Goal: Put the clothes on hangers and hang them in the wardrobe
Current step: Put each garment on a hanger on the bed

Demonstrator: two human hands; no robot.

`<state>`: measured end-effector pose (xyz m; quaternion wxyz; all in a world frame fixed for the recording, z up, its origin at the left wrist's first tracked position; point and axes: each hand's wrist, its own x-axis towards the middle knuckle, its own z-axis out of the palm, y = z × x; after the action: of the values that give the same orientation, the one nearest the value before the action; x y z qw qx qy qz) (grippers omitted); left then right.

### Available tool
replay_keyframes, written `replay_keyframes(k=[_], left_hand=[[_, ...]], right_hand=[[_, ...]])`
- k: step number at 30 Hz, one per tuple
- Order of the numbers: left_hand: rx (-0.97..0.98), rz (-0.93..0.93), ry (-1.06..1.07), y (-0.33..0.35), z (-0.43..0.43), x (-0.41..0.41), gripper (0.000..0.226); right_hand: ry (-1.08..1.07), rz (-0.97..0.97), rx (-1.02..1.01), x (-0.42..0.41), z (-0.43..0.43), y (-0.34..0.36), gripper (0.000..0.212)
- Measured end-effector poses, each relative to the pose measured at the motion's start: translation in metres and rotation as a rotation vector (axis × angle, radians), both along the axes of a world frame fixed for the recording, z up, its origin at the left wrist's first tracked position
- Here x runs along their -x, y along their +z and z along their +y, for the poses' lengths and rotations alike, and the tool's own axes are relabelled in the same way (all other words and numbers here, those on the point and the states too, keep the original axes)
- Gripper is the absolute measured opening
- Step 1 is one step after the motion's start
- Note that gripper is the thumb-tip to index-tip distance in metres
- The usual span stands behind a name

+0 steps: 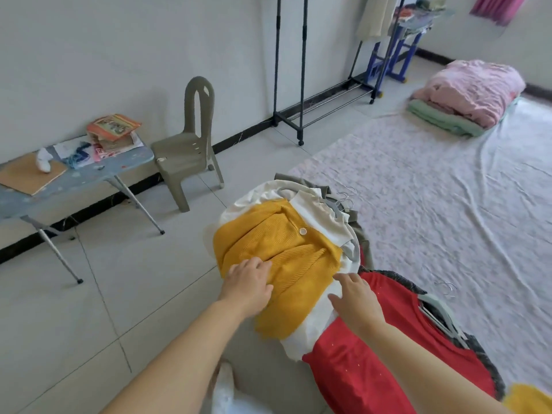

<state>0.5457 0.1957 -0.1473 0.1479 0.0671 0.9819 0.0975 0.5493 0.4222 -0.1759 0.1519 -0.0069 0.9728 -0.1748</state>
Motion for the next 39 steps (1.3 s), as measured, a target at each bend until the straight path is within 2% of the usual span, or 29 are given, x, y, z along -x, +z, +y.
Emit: replay_keyframes(k=[8,14,20,26,31,39], left_hand=[[0.013,0.001,-0.257,0.0,-0.051,0.132,0.054],[-0.012,-0.018,-0.356,-0.013,-0.043,0.213,0.051],[0.004,-0.075,-0.403,-0.042,-0.027,0.292,0.052],[-0.025,-0.112,-0.438,-0.083,-0.004,0.354,0.05],[-0.027,-0.16,-0.51,-0.141,0.019,0.397,0.051],[-0.066,-0.172,-0.551,-0.219,0.033,0.437,0.05]], right_hand=[[-0.214,-0.027,0.026,0.069,-0.063,0.0,0.051],[-0.326,-0.077,0.016,0.124,-0.058,-0.022,0.047],[-0.426,-0.169,0.017,0.212,-0.034,-0.061,0.044],[-0.455,-0.192,-0.046,0.291,-0.004,-0.104,0.046],[-0.507,-0.217,-0.062,0.35,0.017,-0.161,0.038],[-0.555,-0.149,-0.123,0.399,0.027,-0.246,0.033]])
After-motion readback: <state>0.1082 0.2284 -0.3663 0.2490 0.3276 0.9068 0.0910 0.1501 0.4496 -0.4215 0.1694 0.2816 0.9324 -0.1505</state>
